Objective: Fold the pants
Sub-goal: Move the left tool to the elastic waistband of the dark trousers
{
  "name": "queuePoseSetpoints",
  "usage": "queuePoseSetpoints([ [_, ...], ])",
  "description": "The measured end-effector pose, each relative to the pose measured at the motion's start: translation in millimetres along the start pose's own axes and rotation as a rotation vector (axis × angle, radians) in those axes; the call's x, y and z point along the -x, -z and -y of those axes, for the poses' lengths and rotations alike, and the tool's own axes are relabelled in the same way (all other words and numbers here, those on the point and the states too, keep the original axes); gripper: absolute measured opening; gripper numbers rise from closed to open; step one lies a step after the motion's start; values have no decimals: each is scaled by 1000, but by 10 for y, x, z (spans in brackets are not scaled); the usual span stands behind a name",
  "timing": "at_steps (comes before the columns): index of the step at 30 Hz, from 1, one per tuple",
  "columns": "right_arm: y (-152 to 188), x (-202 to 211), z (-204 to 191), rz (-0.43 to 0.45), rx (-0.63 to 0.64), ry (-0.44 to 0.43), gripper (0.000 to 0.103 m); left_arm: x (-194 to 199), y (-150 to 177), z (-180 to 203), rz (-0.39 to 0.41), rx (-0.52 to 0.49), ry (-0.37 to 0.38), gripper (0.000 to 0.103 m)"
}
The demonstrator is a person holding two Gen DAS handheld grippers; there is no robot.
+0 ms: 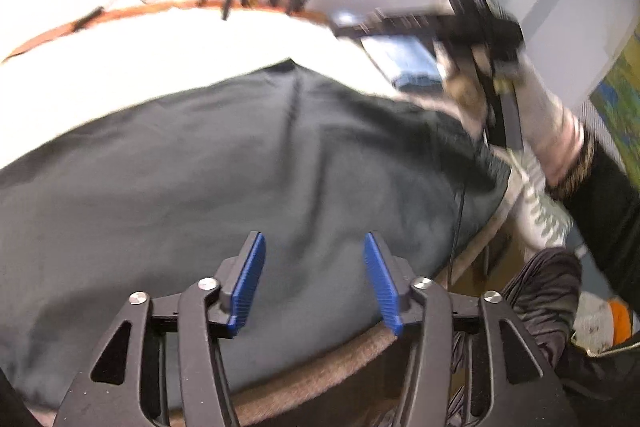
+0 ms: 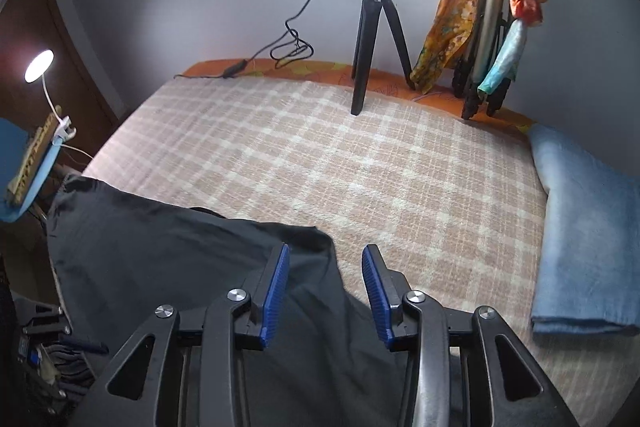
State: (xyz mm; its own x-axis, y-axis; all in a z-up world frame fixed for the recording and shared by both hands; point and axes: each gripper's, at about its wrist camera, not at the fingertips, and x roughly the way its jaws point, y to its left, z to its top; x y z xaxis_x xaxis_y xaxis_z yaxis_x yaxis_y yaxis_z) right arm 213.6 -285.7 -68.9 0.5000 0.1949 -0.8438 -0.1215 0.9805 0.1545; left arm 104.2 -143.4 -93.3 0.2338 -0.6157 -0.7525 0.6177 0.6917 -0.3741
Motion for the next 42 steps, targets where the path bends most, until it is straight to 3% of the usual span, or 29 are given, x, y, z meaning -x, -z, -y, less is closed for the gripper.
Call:
queuePoseSetpoints([
  [2, 50, 101, -70, 19, -8, -3, 47, 140, 12, -88, 36, 39, -12, 52],
  [9, 277, 369, -430, 74, 8, -19, 52, 582, 150, -730, 140, 247, -79, 52],
  [17, 562, 370, -779, 98, 19, -68, 61, 1086, 370, -1389, 252, 432, -163, 53],
  [24, 834, 143, -922, 94, -5, -107, 69, 1514, 667, -2013, 327, 585, -331, 53],
  [29, 947, -11, -897, 80, 3, -111, 69, 1851, 1079, -2643, 366, 793, -409, 53],
  [34, 966, -81, -818, 82, 2, -104, 69, 2026, 1460, -3072, 387, 976, -391, 53],
  [42, 984, -118, -776, 77, -19, -125, 70, 1935, 1577, -3344, 364, 1075, -403, 53],
])
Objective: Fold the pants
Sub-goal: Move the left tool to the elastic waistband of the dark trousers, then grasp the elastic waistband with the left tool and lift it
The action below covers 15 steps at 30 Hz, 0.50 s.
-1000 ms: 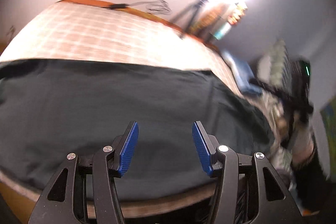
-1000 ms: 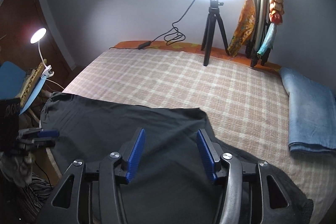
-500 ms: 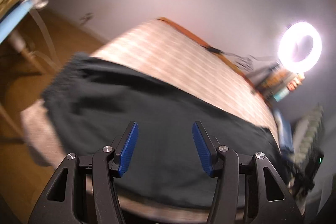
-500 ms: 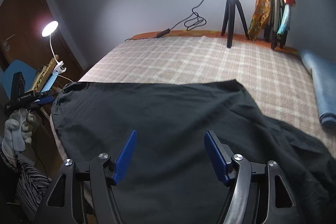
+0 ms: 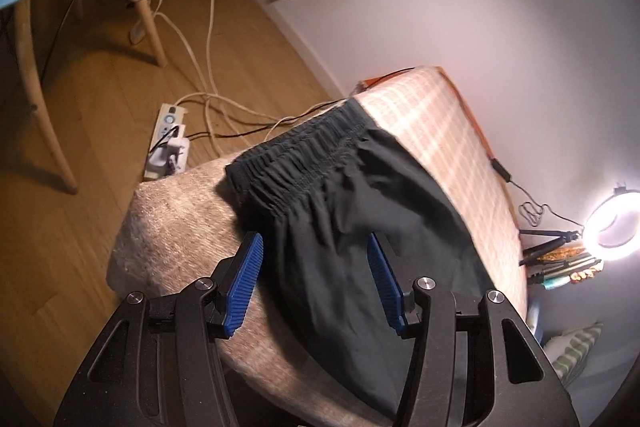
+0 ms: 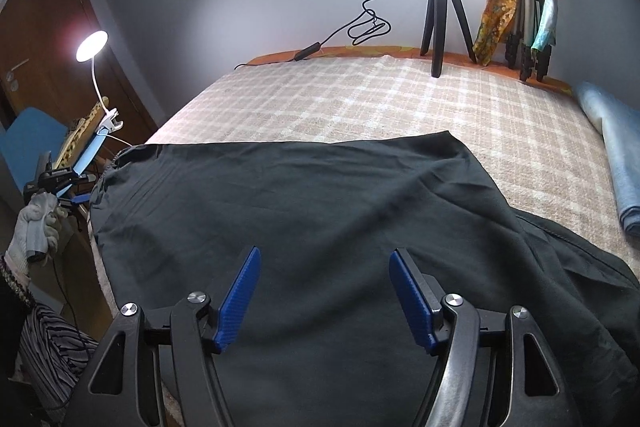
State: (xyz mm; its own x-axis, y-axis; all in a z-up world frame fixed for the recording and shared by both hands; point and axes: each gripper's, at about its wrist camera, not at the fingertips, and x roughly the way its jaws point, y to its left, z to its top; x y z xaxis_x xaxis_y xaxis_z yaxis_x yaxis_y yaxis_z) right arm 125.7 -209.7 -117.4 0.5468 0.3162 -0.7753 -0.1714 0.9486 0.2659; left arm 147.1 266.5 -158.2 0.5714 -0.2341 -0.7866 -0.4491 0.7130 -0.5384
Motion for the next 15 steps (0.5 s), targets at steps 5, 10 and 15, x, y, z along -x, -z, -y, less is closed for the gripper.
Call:
queuePoseSetpoints([
  [5, -5, -23, 67, -2, -35, -2, 70, -109, -90, -107, -14, 10, -15, 53],
  [10, -17, -91, 83, -19, -51, -8, 70, -126, -201, -158, 13, 13, 5, 53],
  [15, -22, -150, 74, -33, -50, 2, 70, -154, -242, -144, 25, 11, 25, 51],
])
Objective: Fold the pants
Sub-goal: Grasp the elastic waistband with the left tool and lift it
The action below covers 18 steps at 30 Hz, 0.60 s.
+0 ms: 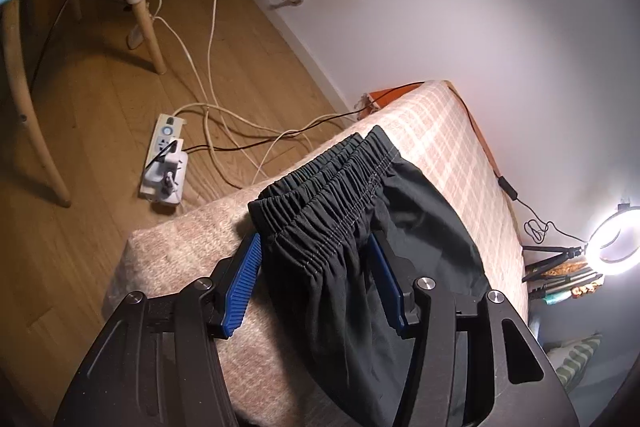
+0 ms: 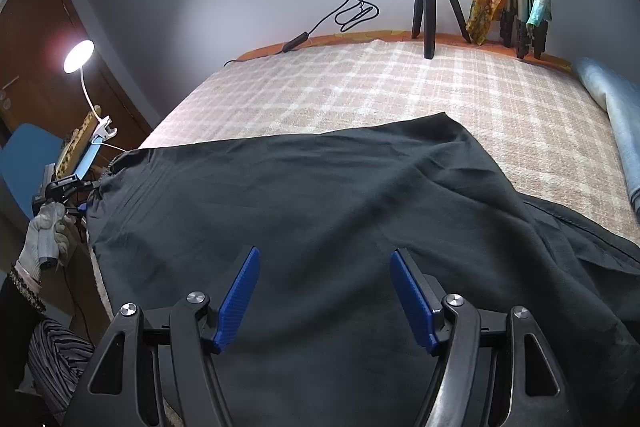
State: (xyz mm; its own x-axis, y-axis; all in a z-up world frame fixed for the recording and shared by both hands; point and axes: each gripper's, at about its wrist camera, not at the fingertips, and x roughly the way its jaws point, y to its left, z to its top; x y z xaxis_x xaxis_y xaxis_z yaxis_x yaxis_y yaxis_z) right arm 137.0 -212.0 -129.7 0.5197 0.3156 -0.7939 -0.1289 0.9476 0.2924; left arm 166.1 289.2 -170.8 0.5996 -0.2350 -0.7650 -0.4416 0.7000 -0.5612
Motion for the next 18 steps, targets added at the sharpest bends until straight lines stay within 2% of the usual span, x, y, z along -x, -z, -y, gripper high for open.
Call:
queuePoseSetpoints([
  [5, 1, -12, 21, -3, -8, 3, 70, 10, 14, -7, 13, 7, -7, 51],
  [6, 2, -13, 32, -4, -12, 2, 70, 14, -1, -20, 29, 14, -8, 54],
  [9, 2, -17, 43, -4, -15, 2, 70, -27, -27, -25, 46, 15, -43, 56],
  [12, -2, -21, 48, -5, -8, 4, 70, -82, -20, 41, 57, -35, -77, 53],
  [13, -5, -20, 46, -4, -6, 5, 70, -88, -15, 55, 65, -46, -86, 51],
  [15, -9, -10, 42, -1, -5, 6, 70, -92, -12, 71, 77, -61, -110, 39],
  [17, -12, -8, 43, 0, -5, 12, 70, -69, -12, 72, 91, -58, -91, 25],
  [18, -12, -5, 48, 1, -7, 14, 70, -53, -6, 94, 101, -62, -79, 23],
])
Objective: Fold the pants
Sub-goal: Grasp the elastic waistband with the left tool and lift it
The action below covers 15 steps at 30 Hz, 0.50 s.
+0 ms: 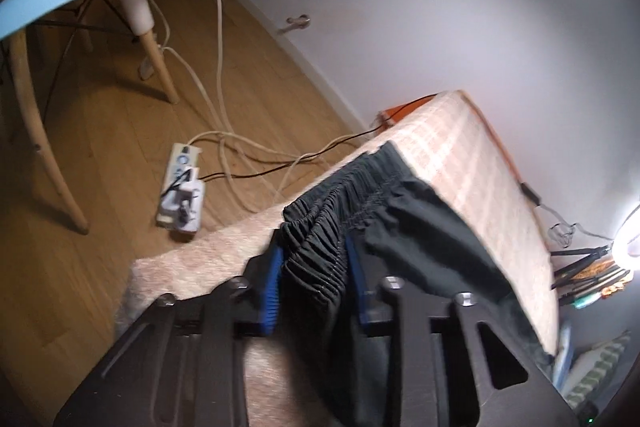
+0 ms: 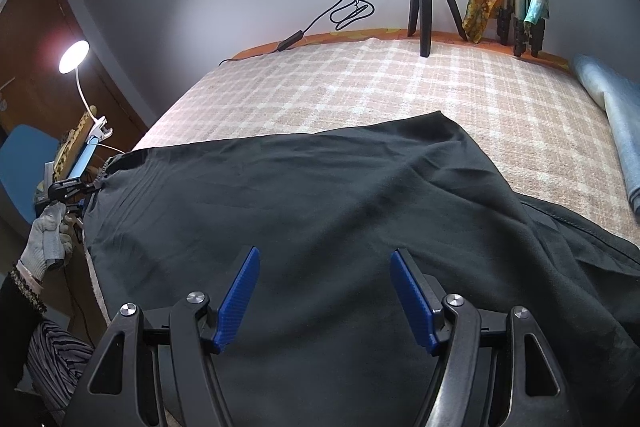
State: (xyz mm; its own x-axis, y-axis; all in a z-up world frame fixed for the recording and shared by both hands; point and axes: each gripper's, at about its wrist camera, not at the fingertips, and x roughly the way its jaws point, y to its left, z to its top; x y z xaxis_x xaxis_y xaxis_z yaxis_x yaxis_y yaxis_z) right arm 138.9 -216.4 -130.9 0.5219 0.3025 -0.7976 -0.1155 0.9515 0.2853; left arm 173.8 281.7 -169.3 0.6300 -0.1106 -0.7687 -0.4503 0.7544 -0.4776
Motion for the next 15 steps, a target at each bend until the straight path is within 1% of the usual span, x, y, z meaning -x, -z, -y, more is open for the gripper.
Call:
queuePoseSetpoints([
  [3, 1, 7, 11, 1, -11, 4, 70, 73, 15, 170, 46, -84, -42, 22],
  [5, 0, 17, 20, 4, -15, 4, 70, 147, 50, 351, 91, -168, -79, 21],
  [8, 4, 37, 17, 8, -13, 6, 70, 260, 156, 647, 159, -297, -109, 21],
  [9, 9, 42, 15, 9, -14, 6, 70, 283, 182, 710, 173, -326, -113, 21],
  [11, 13, 48, 21, 10, -16, 4, 70, 350, 327, 960, 216, -433, -124, 21],
  [12, 14, 47, 23, 10, -18, 3, 70, 368, 376, 1030, 226, -465, -125, 21],
  [14, 18, 51, 25, 11, -21, 2, 70, 413, 543, 1225, 250, -562, -133, 21],
  [15, 17, 55, 24, 12, -22, 0, 70, 428, 668, 1367, 265, -633, -138, 21],
])
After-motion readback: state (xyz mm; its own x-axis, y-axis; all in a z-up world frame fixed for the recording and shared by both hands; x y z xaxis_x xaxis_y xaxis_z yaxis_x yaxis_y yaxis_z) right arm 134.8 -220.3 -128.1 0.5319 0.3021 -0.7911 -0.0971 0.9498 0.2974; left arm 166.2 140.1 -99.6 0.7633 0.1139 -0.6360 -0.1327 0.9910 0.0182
